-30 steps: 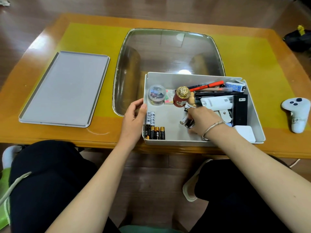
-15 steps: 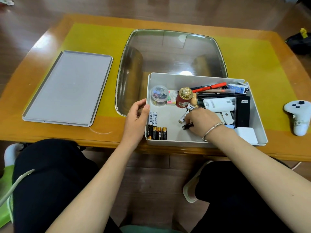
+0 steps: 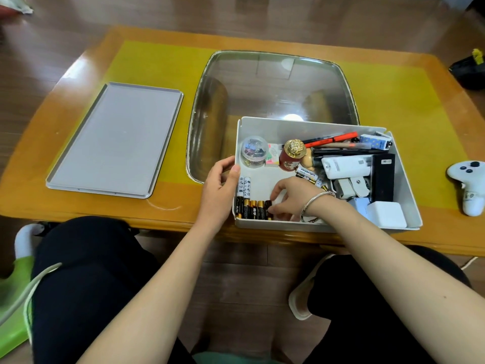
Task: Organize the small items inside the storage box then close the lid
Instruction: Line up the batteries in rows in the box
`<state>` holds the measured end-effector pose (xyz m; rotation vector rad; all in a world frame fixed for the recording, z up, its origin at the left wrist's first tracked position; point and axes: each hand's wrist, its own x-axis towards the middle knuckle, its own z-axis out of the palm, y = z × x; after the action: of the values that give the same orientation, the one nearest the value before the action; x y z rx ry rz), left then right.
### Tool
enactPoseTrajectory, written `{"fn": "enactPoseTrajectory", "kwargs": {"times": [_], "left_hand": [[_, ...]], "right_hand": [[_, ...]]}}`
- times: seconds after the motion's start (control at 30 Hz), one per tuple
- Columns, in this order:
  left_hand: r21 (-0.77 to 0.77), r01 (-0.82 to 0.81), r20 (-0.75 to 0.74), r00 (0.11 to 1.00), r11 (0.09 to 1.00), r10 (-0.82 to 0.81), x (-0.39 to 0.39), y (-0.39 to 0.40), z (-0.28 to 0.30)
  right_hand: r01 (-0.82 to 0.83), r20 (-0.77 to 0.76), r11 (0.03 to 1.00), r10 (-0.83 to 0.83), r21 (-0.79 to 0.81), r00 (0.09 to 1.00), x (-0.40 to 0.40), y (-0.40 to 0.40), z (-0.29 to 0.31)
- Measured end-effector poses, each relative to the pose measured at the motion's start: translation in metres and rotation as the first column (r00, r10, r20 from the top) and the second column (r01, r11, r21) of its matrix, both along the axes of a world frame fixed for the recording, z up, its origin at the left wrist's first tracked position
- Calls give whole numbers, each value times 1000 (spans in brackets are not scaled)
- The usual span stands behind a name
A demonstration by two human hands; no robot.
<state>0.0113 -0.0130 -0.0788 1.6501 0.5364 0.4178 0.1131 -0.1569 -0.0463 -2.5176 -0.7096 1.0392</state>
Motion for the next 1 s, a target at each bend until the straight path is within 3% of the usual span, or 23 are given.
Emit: {"fn": "enactPoseTrajectory", "kwargs": {"times": [0.33, 0.53, 0.73, 0.8, 0.9, 1.0], "left_hand": [[-10, -4, -2, 1000, 1000, 4, 0, 1, -1], [-20, -1, -2, 1000, 1000, 1, 0, 0, -1], [-22, -4, 7, 1000, 1000, 4, 1, 0, -1], [-18, -5, 9, 1000, 1000, 5, 1, 0, -2], [-17, -8, 9, 1000, 1000, 8, 1, 1, -2], [-24, -8, 11, 1000, 1000, 9, 1, 1, -2]], "right_hand": [[-93, -24, 996, 93, -10, 995, -4, 5, 5], [-178, 75, 984, 177, 5, 981, -6, 6, 3], [-197, 73, 980, 196, 0, 978, -5, 4, 6], [-132, 52, 991, 130, 30, 990, -2, 2, 11], [7, 211, 998, -20, 63, 977, 9, -9, 18], [-14, 421, 983, 92, -184, 903, 15, -22, 19]]}}
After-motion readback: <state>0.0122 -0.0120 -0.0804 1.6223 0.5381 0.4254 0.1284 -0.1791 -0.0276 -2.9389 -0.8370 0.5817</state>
